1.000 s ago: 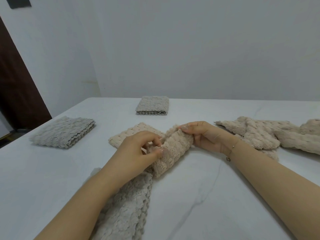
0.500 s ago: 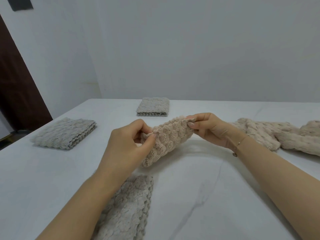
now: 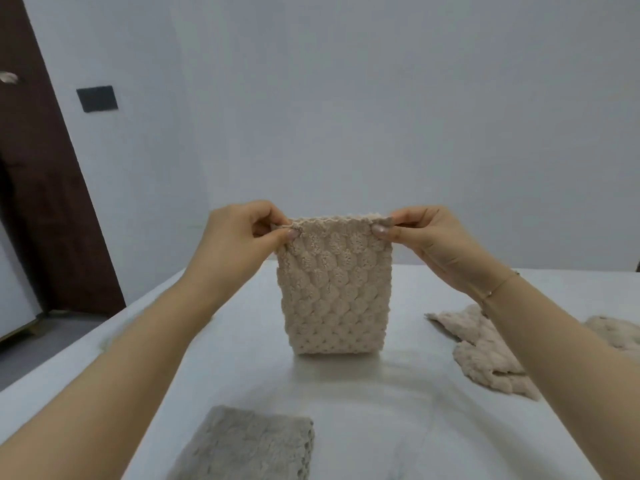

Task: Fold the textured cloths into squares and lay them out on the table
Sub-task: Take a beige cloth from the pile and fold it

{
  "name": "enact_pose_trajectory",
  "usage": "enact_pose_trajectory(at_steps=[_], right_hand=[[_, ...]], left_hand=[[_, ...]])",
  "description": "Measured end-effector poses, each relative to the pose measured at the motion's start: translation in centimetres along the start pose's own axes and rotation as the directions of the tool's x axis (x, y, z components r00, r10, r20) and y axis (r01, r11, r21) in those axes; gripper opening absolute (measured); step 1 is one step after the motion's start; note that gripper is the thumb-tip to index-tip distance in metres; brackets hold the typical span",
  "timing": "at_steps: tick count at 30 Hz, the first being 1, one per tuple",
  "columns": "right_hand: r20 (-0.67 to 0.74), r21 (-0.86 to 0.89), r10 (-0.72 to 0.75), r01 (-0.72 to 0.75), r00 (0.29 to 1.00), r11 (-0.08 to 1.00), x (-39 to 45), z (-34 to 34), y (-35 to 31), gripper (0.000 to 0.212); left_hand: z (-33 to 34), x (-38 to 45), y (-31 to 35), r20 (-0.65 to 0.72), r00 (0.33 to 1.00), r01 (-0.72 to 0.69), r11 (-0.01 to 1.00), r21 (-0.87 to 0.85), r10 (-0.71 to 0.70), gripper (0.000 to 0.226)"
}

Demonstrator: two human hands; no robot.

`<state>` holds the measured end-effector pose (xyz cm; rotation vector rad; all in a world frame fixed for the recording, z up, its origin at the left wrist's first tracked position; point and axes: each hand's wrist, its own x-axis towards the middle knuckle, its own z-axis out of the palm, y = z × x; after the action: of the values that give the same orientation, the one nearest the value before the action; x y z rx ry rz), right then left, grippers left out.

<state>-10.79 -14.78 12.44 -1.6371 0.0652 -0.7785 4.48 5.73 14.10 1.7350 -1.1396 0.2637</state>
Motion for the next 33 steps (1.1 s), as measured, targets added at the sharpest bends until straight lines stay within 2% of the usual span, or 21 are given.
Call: enact_pose_trajectory(at_steps=[7,15,19,21,25,29,31,33], right_hand=[[-0.098,-0.071,-0.042,0.035,0.994,0.997,0.4,-0.3,-5.0,0.026],[-0.169,-0.106,-0.056,0.038,0.984,0.994,0.8,-1.4,-6.8,0.021],[-0.166,-0.208,-0.036,0.001,0.985,0.978,2.0,-2.4,-6.6,0.037],[-0.167,-0.265,-0.037,-0.008,0.985,0.964,2.6,-2.5,-6.8,0.025],[-0.196,-0.363,-0.115,0.037,0.974,0.931,3.9,-2.0,-7.5,0.005],[-0.202,-0.449,-0.276,0.161,0.94,0.879,3.5,-1.9,-8.2,0.011],[-0.154,-0.489,-0.299,0.191,0.942,0.851,2.0,-2.0,-7.7,0.013],[-0.09,-0.532,-0.261,0.175,0.961,0.829,-0.7,-2.1,-6.4,0.01]], left_hand=[[-1.9,3.5,3.9,0.033,0.999,-0.025,0.999,-0.036,0.026,0.01],[-1.3,4.8,5.5,0.095,0.995,-0.001,0.999,-0.05,0.006,0.01],[-0.6,6.2,4.8,0.072,0.997,-0.005,0.999,-0.051,0.008,0.018],[-0.1,7.2,4.4,0.07,0.997,-0.003,0.998,-0.062,0.008,0.019],[0.6,8.9,4.3,0.054,0.994,-0.102,0.992,0.074,0.098,0.006],[0.4,8.5,5.0,0.006,0.958,-0.282,0.938,0.203,0.287,0.008],[0.3,6.7,4.9,0.043,0.94,-0.339,0.916,0.215,0.337,0.009],[0.4,3.6,4.3,0.136,0.932,-0.36,0.903,0.233,0.336,0.009]])
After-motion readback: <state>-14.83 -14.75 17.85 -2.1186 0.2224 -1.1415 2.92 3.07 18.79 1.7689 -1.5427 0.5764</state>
